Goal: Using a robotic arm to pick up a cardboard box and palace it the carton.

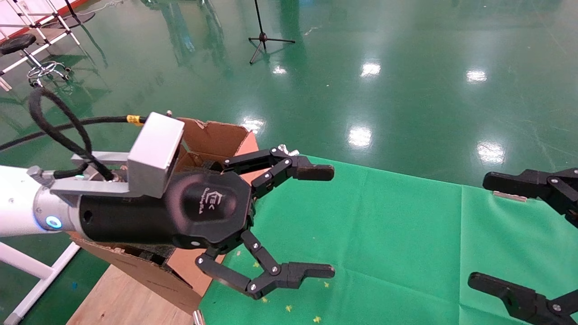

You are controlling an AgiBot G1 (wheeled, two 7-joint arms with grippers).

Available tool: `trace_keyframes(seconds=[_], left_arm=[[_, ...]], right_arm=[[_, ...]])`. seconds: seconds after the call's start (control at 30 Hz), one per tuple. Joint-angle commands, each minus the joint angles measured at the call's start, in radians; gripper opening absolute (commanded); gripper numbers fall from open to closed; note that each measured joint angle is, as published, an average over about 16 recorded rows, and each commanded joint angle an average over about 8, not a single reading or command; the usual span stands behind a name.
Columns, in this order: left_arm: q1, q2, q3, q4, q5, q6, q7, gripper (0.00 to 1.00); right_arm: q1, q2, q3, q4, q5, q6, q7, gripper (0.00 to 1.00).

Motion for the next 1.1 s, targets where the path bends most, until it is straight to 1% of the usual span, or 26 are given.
trace_keyframes(seconds=[0.03, 1.1], left_arm=[[-0.002, 0.000, 0.002, 0.002, 0.003, -0.001, -0.001, 1.00], [-0.011, 0.002, 0.008, 0.010, 0.018, -0.006, -0.004, 1.00]], right_arm=[[0.000, 0.000, 0.000, 0.000, 0.000, 0.000, 0.000, 1.00], [0.000, 0.000, 0.000, 0.000, 0.000, 0.000, 0.000, 1.00]])
